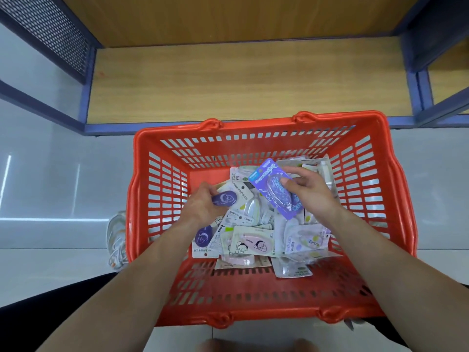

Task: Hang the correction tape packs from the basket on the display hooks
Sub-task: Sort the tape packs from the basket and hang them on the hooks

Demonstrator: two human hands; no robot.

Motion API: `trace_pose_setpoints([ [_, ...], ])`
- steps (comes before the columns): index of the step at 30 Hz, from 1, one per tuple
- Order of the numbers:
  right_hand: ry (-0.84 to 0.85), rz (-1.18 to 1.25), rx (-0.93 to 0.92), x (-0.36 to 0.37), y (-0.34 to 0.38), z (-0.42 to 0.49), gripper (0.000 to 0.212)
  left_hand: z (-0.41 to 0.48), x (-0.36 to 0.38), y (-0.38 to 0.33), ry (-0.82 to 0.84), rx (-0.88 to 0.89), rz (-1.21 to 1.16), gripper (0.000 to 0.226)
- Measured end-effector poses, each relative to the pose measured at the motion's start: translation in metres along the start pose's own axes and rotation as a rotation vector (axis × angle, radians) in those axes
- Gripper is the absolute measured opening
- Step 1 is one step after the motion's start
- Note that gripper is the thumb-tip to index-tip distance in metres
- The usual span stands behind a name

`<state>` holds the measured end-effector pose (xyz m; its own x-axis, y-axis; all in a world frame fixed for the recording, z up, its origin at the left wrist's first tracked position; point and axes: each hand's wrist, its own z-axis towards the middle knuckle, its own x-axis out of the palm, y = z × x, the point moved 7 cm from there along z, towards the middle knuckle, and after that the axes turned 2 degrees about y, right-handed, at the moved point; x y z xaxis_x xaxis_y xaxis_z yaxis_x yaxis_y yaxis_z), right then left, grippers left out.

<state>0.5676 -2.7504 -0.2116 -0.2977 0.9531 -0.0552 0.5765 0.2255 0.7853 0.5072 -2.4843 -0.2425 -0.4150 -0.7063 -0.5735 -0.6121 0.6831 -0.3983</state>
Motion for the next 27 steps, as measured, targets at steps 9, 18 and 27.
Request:
trace_pose_setpoints([
  [9, 0.038, 0.121, 0.125, 0.022, 0.002, -0.007, 0.019, -0.031, -0.028, -0.012, -0.035, 0.062, -0.266, 0.030],
  [18, 0.207, 0.182, 0.089, 0.086, 0.024, -0.024, 0.024, -0.077, -0.023, -0.035, 0.049, 0.053, -0.797, 0.031],
  [27, 0.361, -0.556, 0.004, 0.099, -0.016, -0.005, 0.034, -0.068, -0.064, -0.002, -0.200, 0.026, -0.568, 0.034],
])
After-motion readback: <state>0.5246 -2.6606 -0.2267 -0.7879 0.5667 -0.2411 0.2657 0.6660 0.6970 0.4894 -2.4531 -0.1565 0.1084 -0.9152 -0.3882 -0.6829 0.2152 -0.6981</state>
